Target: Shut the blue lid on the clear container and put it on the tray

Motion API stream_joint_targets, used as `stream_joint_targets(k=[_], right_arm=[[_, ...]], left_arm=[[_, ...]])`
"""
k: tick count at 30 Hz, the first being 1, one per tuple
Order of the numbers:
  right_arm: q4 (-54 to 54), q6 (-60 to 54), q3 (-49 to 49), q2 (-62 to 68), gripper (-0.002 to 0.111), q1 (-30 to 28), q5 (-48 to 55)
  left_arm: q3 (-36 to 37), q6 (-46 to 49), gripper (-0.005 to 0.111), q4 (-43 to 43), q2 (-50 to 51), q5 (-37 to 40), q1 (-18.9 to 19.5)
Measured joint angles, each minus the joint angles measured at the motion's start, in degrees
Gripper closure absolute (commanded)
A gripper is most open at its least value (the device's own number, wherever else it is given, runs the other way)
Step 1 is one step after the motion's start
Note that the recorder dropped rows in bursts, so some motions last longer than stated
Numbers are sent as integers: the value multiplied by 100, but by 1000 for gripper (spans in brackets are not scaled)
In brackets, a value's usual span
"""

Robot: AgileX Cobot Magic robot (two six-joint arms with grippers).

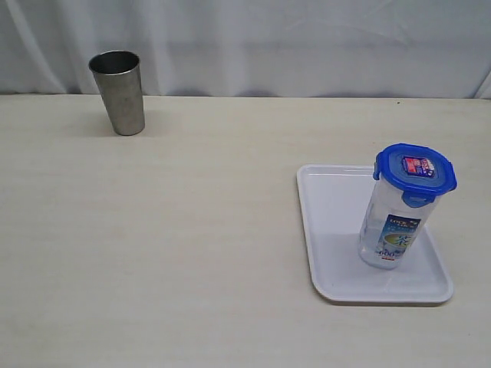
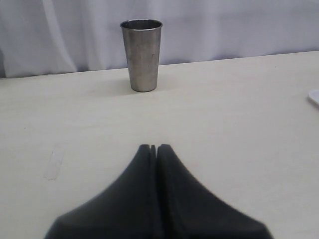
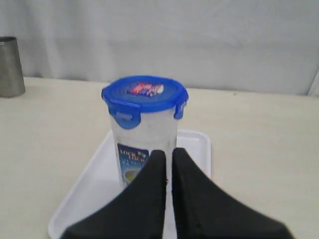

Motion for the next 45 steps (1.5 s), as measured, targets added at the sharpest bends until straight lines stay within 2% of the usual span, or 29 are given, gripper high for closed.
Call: stream_joint_targets(k=[5, 26, 28, 32, 45], right_arm=[[0, 0, 0, 0, 104, -23, 512], [0, 363, 0, 0, 104, -23, 535], [0, 327, 0, 0, 104, -99, 535], [-101, 327, 0, 0, 104, -730, 535], [-346, 187, 0, 0, 104, -813, 549]], left_arm=[[0, 0, 107, 0, 0, 0, 0], [0, 0, 107, 0, 0, 22, 0], [0, 0, 107, 0, 0, 22, 0], [0, 0, 107, 0, 0, 22, 0], [0, 0, 107, 0, 0, 33, 0]])
